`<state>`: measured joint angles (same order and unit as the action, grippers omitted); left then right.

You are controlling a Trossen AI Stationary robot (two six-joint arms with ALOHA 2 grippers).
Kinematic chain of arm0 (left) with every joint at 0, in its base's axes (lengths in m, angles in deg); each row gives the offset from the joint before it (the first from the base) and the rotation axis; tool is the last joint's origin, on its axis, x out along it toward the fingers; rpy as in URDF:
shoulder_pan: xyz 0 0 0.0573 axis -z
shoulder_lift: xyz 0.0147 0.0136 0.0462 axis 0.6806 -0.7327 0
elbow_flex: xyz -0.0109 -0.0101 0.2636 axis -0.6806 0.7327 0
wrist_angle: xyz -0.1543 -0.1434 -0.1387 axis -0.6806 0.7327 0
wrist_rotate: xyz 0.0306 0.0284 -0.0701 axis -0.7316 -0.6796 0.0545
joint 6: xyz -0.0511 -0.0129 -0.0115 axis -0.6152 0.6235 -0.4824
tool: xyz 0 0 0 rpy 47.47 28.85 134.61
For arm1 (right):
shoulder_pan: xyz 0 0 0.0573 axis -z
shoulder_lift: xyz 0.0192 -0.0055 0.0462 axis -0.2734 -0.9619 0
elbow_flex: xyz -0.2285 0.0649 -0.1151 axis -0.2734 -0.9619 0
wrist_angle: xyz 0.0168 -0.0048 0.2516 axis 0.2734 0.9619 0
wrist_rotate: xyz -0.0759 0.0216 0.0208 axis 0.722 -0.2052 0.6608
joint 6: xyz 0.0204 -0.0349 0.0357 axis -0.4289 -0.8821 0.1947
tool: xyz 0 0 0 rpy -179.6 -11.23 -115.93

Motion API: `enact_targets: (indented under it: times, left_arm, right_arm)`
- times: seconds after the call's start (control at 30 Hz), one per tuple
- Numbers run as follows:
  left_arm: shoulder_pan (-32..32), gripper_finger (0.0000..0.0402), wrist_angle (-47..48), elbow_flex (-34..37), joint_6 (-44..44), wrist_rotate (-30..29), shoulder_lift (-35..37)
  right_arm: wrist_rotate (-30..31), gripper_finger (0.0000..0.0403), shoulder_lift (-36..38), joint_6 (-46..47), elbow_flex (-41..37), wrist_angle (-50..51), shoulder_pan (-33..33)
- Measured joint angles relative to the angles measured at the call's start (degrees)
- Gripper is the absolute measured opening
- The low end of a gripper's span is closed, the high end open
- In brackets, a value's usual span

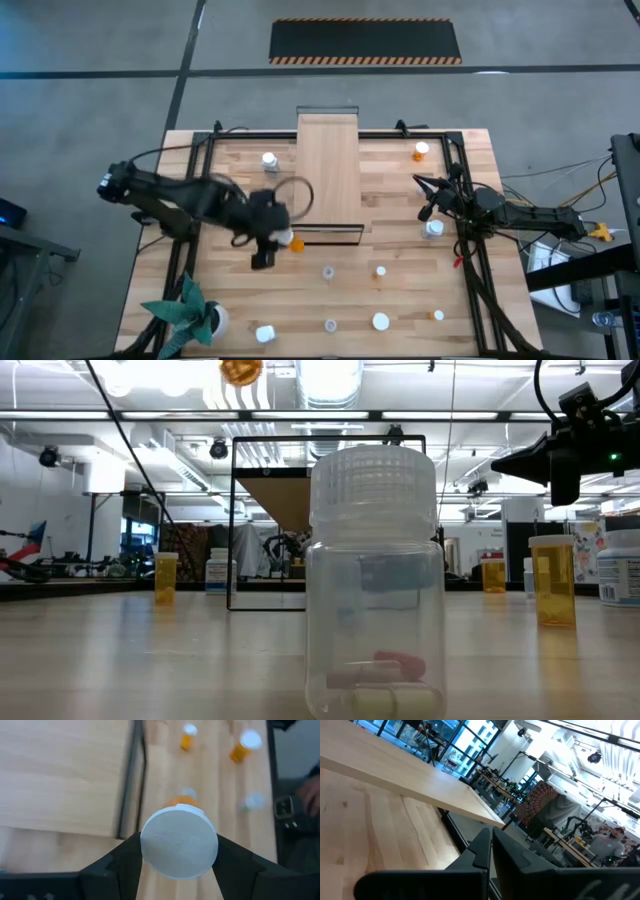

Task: Pick and place medicine bottles onto shelf by color
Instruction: Put the middle left big orange pill bottle on the shelf

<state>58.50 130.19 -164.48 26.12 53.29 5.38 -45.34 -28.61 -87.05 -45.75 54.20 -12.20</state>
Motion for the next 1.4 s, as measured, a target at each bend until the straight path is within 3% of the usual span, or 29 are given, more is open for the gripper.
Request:
enact_targets:
  times: [0.3, 0.63, 1.03, 1.4]
  left_arm:
    - [-10.2, 0.0184, 7.2, -11.8, 11.5, 0.4, -5.4]
    - [-17.3, 0.0184, 13.7, -16.6, 17.9, 1.9, -14.6]
    - [-18.1, 0.0184, 17.1, -16.6, 18.9, 2.7, -20.7]
    - [-18.1, 0.0200, 17.5, -17.1, 19.2, 4.2, -20.9]
  right_arm:
    - [0.0, 0.0009, 0.0, 0.0, 0.0, 0.0, 0.0]
    - [0.0, 0.0009, 0.0, 0.0, 0.0, 0.0, 0.0]
    - [0.0, 0.0009, 0.0, 0.0, 0.0, 0.0, 0.0]
    - [0.0, 0.0009, 0.0, 0.0, 0.0, 0.0, 0.0]
